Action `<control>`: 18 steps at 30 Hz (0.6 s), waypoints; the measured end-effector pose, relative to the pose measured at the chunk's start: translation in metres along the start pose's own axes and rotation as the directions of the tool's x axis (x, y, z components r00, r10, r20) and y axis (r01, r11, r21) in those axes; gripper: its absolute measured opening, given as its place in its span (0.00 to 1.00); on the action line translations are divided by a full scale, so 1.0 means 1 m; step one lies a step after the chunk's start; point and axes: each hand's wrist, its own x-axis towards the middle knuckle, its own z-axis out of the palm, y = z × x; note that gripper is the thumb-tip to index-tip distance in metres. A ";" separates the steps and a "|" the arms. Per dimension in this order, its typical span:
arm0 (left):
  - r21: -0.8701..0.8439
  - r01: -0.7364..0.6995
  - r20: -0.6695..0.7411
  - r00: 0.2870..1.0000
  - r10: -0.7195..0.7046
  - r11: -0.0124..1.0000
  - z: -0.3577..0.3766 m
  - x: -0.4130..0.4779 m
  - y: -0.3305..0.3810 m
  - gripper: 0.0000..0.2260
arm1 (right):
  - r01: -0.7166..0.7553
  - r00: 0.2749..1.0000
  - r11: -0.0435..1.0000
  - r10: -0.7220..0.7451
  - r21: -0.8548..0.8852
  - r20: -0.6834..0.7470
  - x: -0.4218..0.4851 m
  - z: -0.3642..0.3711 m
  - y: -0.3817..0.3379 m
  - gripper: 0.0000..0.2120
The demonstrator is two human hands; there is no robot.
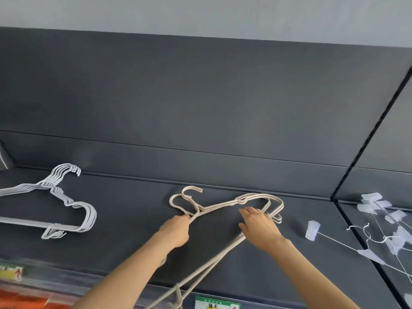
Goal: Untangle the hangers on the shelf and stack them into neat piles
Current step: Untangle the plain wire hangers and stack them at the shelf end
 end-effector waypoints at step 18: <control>0.031 0.028 -0.104 0.994 -0.024 0.999 -0.014 0.031 -0.031 0.10 | 0.142 0.990 0.985 -0.143 -0.101 -0.008 0.072 0.016 -0.063 0.12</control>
